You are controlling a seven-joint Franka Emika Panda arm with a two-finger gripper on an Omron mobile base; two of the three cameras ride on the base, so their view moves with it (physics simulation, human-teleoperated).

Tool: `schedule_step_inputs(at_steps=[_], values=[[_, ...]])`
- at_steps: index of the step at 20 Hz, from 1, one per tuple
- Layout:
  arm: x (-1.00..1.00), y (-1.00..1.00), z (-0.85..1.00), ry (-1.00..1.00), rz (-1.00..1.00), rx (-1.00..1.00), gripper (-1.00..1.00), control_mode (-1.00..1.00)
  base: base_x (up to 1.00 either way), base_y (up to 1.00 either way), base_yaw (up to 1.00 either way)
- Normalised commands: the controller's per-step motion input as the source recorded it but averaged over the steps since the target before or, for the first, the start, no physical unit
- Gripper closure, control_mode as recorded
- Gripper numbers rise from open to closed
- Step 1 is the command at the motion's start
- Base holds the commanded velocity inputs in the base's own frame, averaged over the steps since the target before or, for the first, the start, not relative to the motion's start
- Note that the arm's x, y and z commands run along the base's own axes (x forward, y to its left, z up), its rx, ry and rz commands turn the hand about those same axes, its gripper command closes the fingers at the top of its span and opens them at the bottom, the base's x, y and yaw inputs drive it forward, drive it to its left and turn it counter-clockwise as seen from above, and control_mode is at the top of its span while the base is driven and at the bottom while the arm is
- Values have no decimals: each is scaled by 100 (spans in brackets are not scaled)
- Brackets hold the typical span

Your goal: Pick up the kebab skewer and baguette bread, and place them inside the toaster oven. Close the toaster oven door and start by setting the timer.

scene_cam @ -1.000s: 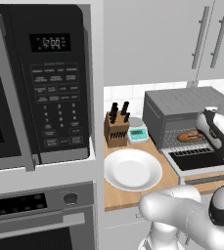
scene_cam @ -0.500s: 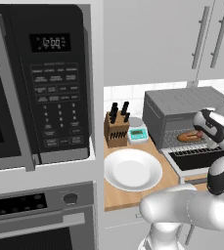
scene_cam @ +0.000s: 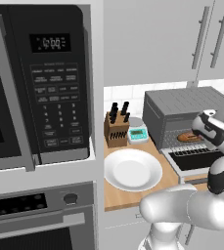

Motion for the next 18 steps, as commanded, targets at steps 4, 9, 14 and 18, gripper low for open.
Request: schedule_step_inputs(at_steps=[4, 9, 14, 18], values=[[0, 0, 0, 0, 0, 0, -100, -100, 0, 0, 0], [-2, -6, 4, 0, 0, 0, -100, -100, 0, 0, 0], [-6, -18, 11, 0, 0, 0, -100, -100, 0, 0, 0], [-17, -26, 21, 2, 0, 0, -100, -100, 0, 0, 0]])
